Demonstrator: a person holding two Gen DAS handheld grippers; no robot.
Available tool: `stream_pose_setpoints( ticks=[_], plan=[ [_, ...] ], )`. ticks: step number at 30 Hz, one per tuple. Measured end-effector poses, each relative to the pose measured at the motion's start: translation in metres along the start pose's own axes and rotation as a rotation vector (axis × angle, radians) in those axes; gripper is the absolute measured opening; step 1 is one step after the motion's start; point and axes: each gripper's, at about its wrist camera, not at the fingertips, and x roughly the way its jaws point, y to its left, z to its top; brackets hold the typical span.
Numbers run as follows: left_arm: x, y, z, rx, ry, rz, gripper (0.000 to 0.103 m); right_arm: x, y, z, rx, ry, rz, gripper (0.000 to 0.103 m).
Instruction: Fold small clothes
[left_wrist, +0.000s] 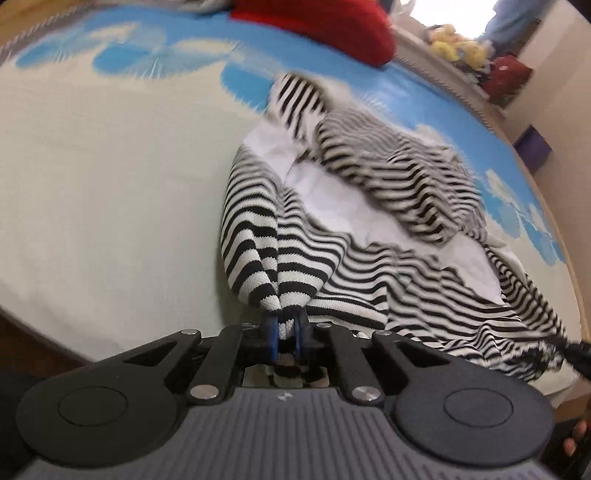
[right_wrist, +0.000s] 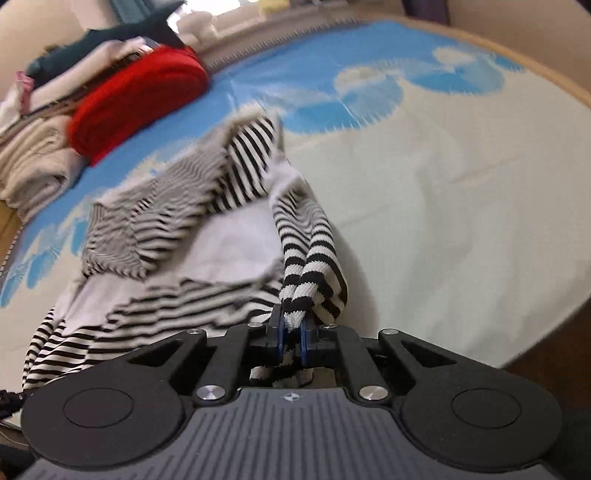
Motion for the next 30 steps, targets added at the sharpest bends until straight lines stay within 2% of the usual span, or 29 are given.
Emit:
stream_pose_setpoints(
  ticks=[3,9,15,18,21,24,26,30],
  plan=[
    [-0.023,-0.007,0.009,0.049,-0.057,-0.020,0.008,-0.018,0.012,0.010,-0.073,-0.059,0.030,0.007],
    [-0.087,-0.018,0.015,0.134,-0.147,-0.087,0.008,-0.079,0.014,0.030,-0.072,-0.149,0.155,0.007],
    [-0.157,-0.006,-0.001,0.103,-0.129,-0.162,0.008,-0.152,-0.002,0.025,-0.054,-0.186,0.274,0.006],
    [-0.175,-0.005,-0.004,0.127,-0.112,-0.156,0.008,-0.173,-0.010,0.018,-0.019,-0.179,0.315,0.006],
    [-0.172,-0.009,0.008,0.152,-0.101,-0.142,0.008,-0.171,-0.011,0.022,0.033,-0.159,0.327,0.007],
    [-0.145,-0.008,0.036,0.133,-0.093,-0.137,0.008,-0.148,-0.001,0.039,0.007,-0.152,0.299,0.006],
    [-0.114,-0.006,0.065,0.117,-0.075,-0.134,0.008,-0.125,0.008,0.054,-0.005,-0.134,0.283,0.007],
    [-0.035,-0.004,0.125,0.083,-0.005,-0.108,0.008,-0.048,0.027,0.102,-0.021,-0.074,0.236,0.006]
  ],
)
